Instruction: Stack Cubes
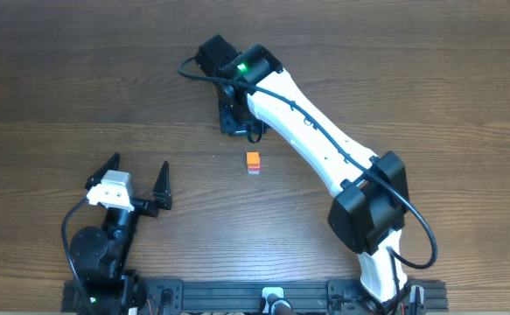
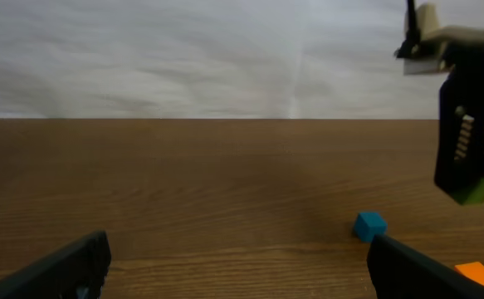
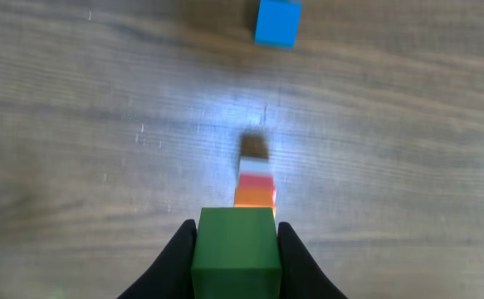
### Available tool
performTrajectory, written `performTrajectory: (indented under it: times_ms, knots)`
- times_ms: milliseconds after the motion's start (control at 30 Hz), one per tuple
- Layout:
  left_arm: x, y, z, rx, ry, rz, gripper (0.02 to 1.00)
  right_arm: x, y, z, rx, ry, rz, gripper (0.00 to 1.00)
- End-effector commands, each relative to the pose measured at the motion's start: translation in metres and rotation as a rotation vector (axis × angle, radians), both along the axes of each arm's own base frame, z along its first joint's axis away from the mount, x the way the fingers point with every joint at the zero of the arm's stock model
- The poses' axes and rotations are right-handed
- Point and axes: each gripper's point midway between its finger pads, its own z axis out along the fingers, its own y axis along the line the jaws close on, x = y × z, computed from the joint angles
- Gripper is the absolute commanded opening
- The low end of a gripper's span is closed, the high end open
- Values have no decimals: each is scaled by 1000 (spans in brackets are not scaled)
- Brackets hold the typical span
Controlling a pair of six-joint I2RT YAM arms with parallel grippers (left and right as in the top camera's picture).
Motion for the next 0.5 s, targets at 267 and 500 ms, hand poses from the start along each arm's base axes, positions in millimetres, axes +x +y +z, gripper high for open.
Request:
performTrajectory:
  times_ms: [267, 500]
  knots:
    - [0, 0, -1, 14, -2, -1, 996, -37, 0, -20, -23, 126, -7, 12]
    - [0, 0, -1, 14, -2, -1, 1000, -43, -6, -27, -45, 153, -31, 12]
